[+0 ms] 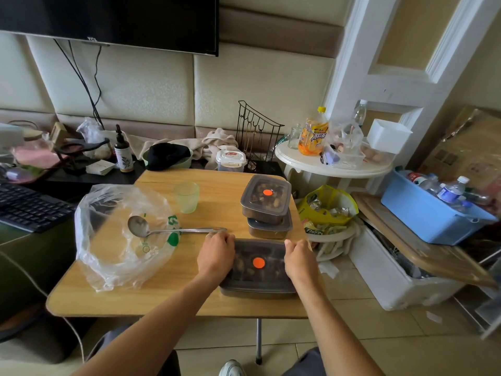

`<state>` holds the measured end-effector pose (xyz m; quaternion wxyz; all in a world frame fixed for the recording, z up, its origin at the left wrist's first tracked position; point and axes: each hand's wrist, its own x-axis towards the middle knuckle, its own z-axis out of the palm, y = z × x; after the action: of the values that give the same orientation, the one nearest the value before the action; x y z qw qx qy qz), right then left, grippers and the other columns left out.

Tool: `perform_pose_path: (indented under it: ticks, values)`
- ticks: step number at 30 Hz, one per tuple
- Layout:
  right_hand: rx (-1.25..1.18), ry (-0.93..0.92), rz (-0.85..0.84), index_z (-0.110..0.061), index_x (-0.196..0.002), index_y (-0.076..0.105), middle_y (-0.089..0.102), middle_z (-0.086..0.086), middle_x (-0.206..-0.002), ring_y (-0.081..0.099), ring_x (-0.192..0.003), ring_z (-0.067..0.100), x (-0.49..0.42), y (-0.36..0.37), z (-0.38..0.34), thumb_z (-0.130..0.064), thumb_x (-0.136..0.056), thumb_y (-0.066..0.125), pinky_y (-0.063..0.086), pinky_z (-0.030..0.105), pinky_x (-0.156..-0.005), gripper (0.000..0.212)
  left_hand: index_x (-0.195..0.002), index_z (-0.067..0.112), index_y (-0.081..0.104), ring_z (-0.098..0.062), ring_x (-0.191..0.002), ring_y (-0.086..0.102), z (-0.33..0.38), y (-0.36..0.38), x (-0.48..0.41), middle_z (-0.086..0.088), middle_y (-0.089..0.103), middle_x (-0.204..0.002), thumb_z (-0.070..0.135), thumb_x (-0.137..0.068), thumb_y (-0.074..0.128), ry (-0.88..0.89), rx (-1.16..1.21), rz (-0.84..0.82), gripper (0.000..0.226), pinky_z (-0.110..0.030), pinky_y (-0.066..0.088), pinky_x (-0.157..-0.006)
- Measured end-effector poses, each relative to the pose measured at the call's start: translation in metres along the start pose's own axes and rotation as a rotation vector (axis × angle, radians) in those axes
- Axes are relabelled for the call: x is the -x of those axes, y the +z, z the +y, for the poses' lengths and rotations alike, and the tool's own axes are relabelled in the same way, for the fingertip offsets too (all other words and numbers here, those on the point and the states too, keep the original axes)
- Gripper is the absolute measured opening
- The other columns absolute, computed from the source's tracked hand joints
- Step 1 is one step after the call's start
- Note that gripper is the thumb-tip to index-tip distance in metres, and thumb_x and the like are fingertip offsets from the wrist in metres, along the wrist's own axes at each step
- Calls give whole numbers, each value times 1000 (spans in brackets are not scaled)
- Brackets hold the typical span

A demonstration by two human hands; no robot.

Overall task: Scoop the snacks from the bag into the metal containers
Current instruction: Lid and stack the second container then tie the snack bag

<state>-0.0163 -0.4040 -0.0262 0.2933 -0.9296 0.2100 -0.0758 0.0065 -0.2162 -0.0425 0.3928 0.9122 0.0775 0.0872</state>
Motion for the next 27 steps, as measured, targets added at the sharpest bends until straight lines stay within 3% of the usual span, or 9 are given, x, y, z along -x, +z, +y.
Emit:
perform_pose_path:
  ticks: [2,4,6,9,11,14,21,27]
  values:
    - [6,-14,16,0,-121,56,71,21,-119,68,-108,39,1,1,1,-38,-111,40,43,33,-72,43,-98,20,62,-19,-94,55,-1,1,0,-5,67,-110,44,-103,51,-31,8,-22,26,-35,47,-79]
    - [-11,-9,15,0,-121,56,70,21,-120,68,-109,38,2,1,1,-40,-111,40,44,33,-72,44,-105,21,59,-21,-95,61,0,0,1,0,66,-101,68,-89,62,-59,0,-79,49,-36,49,-77]
    - [-24,0,-11,-2,-125,53,68,20,-126,66,-113,38,4,-1,-1,-50,-108,43,46,34,-75,52,-104,23,57,-20,-93,63,2,-2,3,3,65,-96,77,-77,69,-74,-8,-109,62,-35,50,-75]
    - [15,1,-69,-5,-135,45,63,18,-133,63,-120,36,6,-1,-1,-75,-93,50,46,36,-79,82,-101,24,56,-19,-91,64,4,-2,2,3,67,-97,74,-73,75,-89,-1,-91,60,-36,54,-77]
    - [12,21,-88,-5,-136,45,61,18,-135,61,-121,36,5,-2,-1,-79,-86,57,51,40,-87,90,-101,23,57,-18,-91,63,3,-2,2,3,67,-97,72,-73,77,-98,16,-78,60,-36,55,-78]
    - [-1,38,-101,-4,-135,45,62,19,-135,61,-122,36,4,-4,-2,-77,-85,63,52,41,-90,91,-101,21,56,-19,-93,63,3,-1,2,1,67,-99,69,-74,79,-97,15,-70,59,-35,52,-78]
    - [28,-1,-78,-1,-134,45,64,19,-132,63,-119,35,6,-4,-5,-74,-88,62,45,34,-78,88,-103,20,57,-20,-96,62,5,-3,2,1,67,-100,67,-75,78,-88,3,-57,59,-34,50,-79]
    - [-14,-15,-63,-9,-127,48,65,15,-127,65,-114,34,12,-8,-4,-76,-88,59,47,35,-77,78,-107,15,51,-21,-96,56,8,-6,9,-5,61,-109,68,-80,73,-64,-15,-47,63,-31,43,-77]
